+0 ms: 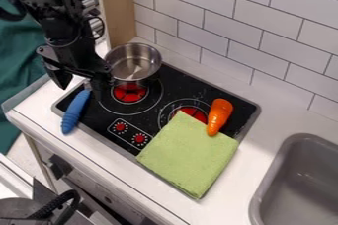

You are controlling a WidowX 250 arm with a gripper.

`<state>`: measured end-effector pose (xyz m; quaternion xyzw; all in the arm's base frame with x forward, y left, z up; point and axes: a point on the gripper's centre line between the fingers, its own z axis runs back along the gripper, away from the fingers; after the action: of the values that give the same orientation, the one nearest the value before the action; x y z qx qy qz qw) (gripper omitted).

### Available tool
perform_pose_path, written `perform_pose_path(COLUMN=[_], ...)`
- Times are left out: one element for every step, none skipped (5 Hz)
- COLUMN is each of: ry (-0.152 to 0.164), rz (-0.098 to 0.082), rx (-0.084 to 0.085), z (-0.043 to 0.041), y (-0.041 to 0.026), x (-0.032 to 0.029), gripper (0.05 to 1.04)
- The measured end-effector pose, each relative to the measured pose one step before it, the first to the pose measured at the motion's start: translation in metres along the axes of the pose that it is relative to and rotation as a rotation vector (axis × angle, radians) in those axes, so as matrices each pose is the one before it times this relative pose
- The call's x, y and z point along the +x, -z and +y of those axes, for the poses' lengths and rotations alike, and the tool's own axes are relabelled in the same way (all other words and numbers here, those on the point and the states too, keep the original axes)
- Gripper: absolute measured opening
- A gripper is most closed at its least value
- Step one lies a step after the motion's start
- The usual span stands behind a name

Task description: Put the orange object inside the silver pot

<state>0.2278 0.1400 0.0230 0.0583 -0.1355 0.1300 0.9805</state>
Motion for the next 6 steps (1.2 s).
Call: perform_pose_path(ry=[-0.0032,0.0135,0.0438,0.0788,0.0197,-0.0252], rz=[0.0205,0.0028,-0.0108,-0.0114,0.0249,0.0231], rx=[-0.0065,-0.0138,-0.0357,-0.0392,-0.0633,-0.0414], z=[-0.00186,-0.01358,-0.02562,-0.04816,-0.04869,-0.02727], y=[0.00393,0.0027,0.00064,-0.00329,-0.00213,0.00355], x=[-0.00489,-0.00282,0.00295,0.00494,-0.00163,0.00644], gripper=[1.003,1.003,1.003,1.003,1.003,1.003])
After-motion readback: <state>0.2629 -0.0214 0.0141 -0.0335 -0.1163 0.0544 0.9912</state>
